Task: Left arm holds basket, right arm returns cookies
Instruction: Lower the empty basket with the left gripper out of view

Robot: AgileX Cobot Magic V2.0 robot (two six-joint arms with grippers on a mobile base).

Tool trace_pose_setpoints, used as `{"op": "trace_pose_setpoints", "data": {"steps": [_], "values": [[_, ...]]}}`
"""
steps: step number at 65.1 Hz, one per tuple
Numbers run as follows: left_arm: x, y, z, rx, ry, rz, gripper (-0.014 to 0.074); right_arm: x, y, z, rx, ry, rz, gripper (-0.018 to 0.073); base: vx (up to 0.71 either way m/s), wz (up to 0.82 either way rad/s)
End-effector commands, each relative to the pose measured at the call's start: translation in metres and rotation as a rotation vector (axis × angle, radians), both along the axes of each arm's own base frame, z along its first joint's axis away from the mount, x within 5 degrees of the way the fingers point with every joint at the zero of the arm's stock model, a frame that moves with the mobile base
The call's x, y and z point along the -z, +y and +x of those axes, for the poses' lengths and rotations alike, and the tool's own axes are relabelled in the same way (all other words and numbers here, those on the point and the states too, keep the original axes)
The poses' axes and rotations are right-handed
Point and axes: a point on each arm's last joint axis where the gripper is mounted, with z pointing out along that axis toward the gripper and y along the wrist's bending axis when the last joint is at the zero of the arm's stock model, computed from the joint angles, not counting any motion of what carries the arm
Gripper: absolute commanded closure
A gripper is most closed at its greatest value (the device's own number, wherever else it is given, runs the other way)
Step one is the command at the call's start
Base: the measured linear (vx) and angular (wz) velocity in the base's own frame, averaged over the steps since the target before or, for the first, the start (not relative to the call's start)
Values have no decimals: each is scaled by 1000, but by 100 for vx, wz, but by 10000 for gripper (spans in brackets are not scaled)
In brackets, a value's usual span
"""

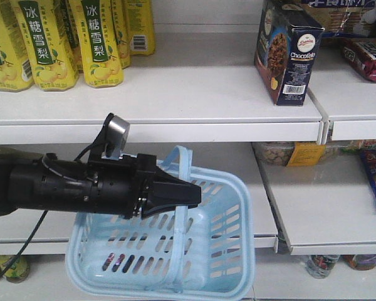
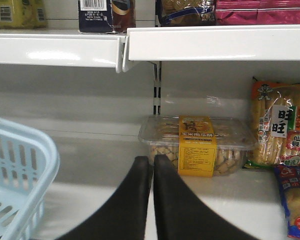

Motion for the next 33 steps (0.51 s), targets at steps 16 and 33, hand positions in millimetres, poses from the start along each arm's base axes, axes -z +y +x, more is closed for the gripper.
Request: {"op": "trace_pose_setpoints", "data": {"steps": [16, 33], "values": [[-38, 30, -72, -66, -300, -70, 602, -17, -1, 1, 13, -99, 11, 570, 0, 0], [-18, 71, -120, -266, -502, 201, 602, -17, -1, 1, 13, -99, 11, 570, 0, 0]]}}
